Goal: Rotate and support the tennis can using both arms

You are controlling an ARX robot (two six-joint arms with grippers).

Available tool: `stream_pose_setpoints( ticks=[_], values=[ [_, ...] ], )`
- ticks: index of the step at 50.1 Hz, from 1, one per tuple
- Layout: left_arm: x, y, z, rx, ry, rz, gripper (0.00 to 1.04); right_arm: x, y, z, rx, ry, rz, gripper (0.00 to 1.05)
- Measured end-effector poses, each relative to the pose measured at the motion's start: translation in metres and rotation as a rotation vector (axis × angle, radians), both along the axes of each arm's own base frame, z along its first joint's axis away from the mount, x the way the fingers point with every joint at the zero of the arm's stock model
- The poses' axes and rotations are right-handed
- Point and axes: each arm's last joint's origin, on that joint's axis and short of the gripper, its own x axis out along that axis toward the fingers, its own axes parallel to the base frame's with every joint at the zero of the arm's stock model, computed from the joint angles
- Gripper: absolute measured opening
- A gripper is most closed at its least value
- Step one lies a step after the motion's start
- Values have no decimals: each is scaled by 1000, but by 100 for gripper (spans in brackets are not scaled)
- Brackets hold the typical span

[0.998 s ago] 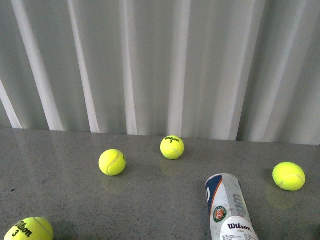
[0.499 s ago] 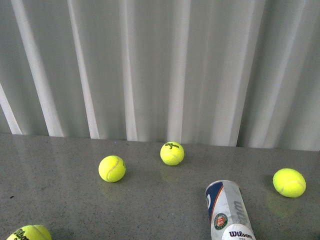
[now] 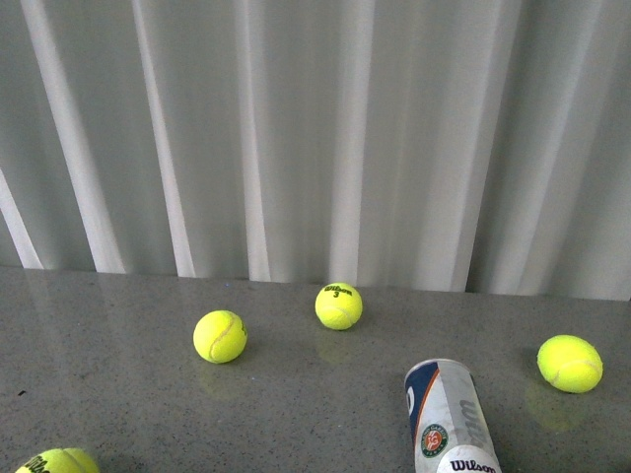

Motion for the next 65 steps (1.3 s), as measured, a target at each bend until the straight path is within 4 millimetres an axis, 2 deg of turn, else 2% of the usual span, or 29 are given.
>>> stream_pose_setpoints(
  ticks=[2,4,7,12,19,25,34,48,65],
  values=[
    [0,0,0,0,0,0,98,23,-4,19,22,13,6,98],
    [0,0,0,0,0,0,98,46,-8,30,53,63,6,98],
    [0,0,0,0,0,0,98,89,-12,35,113,197,22,98],
    [0,0,0,0,0,0,98,159,-10,12,178,472,34,98],
    [0,0,0,0,0,0,98,203,9,-19,215,712,146,98],
    [0,0,0,0,0,0,98,218,34,-43,237,860,264,98],
    [0,0,0,0,0,0,98,223,71,-61,262,955,392,98],
    [0,0,0,0,0,0,98,226,89,-88,308,995,430,98],
    [0,0,0,0,0,0,98,212,106,-120,338,1047,455,98]
  ],
)
